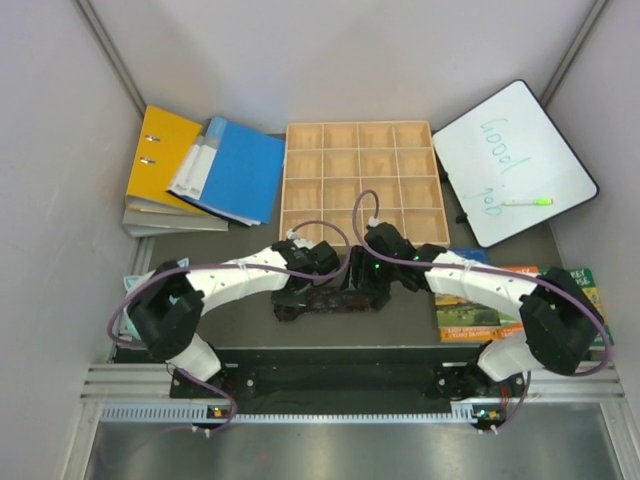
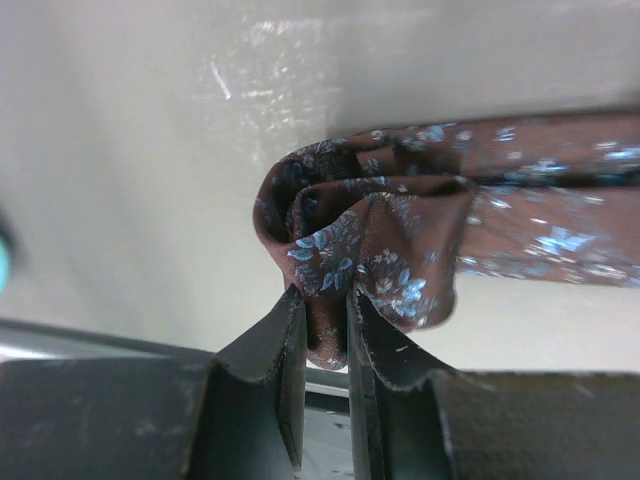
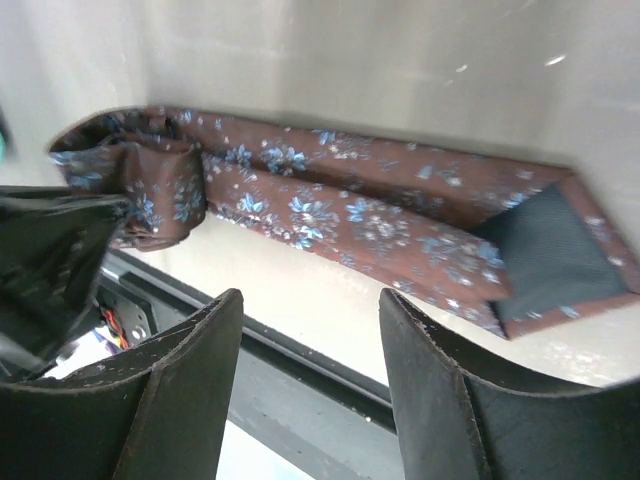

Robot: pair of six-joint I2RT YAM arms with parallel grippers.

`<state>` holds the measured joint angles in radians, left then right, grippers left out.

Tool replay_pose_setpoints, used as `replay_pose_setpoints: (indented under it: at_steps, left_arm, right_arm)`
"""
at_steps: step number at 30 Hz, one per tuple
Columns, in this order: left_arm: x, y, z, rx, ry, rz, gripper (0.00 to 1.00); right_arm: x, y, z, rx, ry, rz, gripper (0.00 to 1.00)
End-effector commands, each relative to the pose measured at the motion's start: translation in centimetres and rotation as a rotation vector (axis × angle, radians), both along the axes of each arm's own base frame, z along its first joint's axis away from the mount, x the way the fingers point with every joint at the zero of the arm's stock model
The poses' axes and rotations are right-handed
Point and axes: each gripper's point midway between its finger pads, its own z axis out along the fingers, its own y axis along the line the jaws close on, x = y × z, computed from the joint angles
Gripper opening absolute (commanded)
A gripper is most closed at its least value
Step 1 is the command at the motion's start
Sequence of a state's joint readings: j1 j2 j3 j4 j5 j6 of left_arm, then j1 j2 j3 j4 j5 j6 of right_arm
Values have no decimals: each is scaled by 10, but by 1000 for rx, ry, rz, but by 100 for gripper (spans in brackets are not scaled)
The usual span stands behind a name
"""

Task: Roll the ties
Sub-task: Roll the tie at the center of the board.

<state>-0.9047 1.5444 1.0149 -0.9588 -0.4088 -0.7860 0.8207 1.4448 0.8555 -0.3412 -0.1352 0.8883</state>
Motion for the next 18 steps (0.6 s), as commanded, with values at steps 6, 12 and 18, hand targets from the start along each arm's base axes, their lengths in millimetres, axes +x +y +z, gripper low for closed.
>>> replay_pose_setpoints:
  at_steps: [6, 12, 18]
  left_arm:
    - [9, 4, 18, 180, 1, -25, 19]
    - [9, -19, 19, 230, -7, -58, 20]
    - [2, -49, 9, 240, 4, -81, 20]
  right_arm:
    - [14, -40, 24, 30, -72, -88, 58]
    - [17, -56, 25, 26, -78, -121, 58]
    - [18, -71, 28, 31, -88, -161, 58]
